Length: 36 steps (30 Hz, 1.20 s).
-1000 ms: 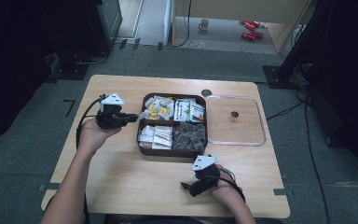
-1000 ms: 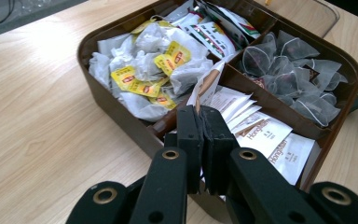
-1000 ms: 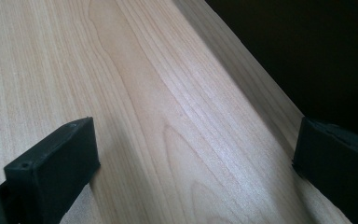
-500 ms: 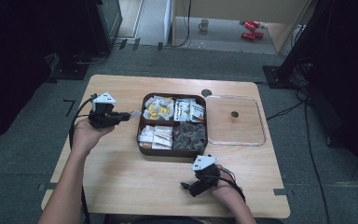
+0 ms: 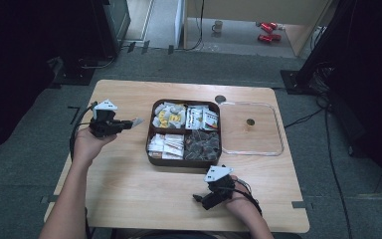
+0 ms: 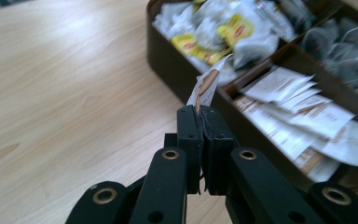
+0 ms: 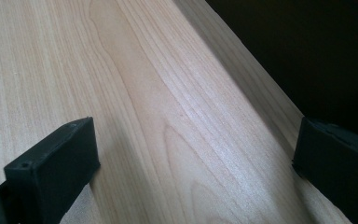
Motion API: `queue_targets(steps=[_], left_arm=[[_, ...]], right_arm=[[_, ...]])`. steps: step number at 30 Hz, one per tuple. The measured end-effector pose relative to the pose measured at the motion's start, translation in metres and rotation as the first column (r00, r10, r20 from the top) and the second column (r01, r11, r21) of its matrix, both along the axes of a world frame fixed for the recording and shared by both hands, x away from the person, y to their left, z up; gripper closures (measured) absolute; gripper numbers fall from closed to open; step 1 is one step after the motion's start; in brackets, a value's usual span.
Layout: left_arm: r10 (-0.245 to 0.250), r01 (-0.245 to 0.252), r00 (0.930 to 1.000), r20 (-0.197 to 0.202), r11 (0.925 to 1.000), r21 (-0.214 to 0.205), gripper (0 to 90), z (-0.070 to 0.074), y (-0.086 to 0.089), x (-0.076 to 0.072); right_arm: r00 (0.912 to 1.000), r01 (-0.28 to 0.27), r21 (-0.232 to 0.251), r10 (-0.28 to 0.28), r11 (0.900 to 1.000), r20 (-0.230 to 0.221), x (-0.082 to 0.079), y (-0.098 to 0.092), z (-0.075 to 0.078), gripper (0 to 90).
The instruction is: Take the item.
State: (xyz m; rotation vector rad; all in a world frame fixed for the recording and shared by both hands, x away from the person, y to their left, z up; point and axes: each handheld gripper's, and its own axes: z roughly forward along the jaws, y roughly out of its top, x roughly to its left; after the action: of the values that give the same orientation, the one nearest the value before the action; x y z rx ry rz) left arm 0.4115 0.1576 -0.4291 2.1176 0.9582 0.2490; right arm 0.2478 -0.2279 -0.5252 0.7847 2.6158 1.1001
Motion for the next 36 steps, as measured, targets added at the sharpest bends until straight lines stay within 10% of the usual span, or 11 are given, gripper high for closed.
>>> queue_targets(steps=[25, 36], left_arm=[[0.097, -0.094, 0.9948, -0.032, 0.9922, 0.082, 88.4, -0.045, 0.005, 0.028], [0.057, -0.051, 0.9970, -0.052, 0.9915, 0.120, 84.3, -0.058, -0.001, 0.026]], right_arm=[[1.0000, -0.001, 0.000, 0.001, 1.0000, 0.001, 0.000, 0.000, 0.000, 0.0], [1.0000, -0.001, -0.001, 0.001, 1.0000, 0.001, 0.000, 0.000, 0.000, 0.0]])
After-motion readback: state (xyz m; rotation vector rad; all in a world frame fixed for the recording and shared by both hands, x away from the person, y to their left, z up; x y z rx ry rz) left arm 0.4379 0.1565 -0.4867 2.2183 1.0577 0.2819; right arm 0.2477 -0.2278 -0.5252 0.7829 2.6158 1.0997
